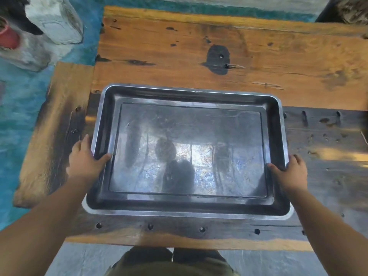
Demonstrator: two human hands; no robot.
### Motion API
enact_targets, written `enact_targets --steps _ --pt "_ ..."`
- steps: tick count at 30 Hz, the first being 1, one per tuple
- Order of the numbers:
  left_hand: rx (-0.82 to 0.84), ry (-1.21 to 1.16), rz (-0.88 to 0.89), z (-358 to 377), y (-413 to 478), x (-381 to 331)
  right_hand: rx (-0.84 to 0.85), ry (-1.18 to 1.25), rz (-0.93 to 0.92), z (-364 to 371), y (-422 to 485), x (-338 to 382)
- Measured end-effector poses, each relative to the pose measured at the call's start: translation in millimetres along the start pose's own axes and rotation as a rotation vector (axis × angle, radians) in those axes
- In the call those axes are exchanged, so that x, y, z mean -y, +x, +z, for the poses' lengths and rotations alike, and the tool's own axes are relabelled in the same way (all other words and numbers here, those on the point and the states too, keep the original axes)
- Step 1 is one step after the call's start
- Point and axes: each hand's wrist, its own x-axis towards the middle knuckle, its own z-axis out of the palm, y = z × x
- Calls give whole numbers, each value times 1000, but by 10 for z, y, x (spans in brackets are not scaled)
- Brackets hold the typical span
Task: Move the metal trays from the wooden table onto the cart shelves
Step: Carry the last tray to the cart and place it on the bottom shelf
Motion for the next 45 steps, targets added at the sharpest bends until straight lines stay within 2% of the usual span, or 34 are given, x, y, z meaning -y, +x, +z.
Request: enact_targets --steps 2,4,13,19,24,31,38,45 --pt "7 -37 -116 65 10 42 -12 11 3 50 14 -30" --pt "8 -43 -136 92 6 28 -9 14 13 70 31 -44" --pt "53 -131 54 -165 75 -52 74 27 0 -94 8 34" --pt "9 -228 168 -865 123 -316 39 173 0 -515 -125 380" --pt "-37 -300 194 -1657 197 -519 -68 307 -73 -1231 -269 899" --pt "-61 -443 231 -2736 93 -727 -113 494 -122 -2221 -632 1451" --pt "-73 -593 179 -3431 -145 -519 -137 489 -209 -2820 -825 1951" --pt "-196 -690 32 -3606 -782 202 4 402 -411 -2884 -677 2672"
